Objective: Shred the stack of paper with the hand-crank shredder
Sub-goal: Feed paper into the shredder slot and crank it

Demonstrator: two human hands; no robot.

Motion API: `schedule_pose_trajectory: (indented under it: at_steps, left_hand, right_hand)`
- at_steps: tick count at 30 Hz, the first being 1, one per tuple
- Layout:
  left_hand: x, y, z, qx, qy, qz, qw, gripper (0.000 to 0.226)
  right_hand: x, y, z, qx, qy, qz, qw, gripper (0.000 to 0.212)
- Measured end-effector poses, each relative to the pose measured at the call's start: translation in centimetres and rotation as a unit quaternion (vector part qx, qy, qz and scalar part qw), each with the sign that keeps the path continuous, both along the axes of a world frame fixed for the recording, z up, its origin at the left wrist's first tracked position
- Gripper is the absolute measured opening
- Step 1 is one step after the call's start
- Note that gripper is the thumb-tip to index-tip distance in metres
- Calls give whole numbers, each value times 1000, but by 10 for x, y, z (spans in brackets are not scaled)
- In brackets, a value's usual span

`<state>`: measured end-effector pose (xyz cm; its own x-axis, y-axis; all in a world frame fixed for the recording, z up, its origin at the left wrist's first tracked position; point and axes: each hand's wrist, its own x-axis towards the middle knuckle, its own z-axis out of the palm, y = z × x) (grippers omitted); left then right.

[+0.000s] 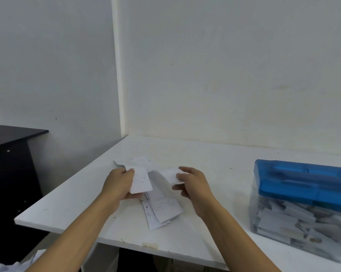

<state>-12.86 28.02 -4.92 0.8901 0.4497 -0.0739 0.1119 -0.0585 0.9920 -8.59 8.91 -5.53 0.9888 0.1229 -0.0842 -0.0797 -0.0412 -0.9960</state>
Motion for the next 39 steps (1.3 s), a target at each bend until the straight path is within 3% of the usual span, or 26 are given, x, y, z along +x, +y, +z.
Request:
schedule_pose_trajectory:
  at_steps: [5, 13, 26, 34, 39]
  left_hand:
    - [-1, -15, -7, -16, 27, -35, 999, 24]
    - [-7, -42, -2, -52, 1, -99, 994, 32]
    - [0, -62, 2, -107, -54, -43, 992, 18]
    - [-6, -63, 12, -38, -78, -110, 990, 24]
    - [-3, -72, 20, 69, -106, -86, 988, 18]
  right_hand:
    - [-1, 7, 4, 76, -6, 15, 997, 33]
    - [-12, 16, -3, -142, -69, 49, 986, 36]
    - [-23, 11, 8, -150, -78, 106, 980, 21]
    - [-27, 3, 24, -73, -47, 108, 990, 25]
    - [-33, 2, 34, -59, -100, 118, 986, 28]
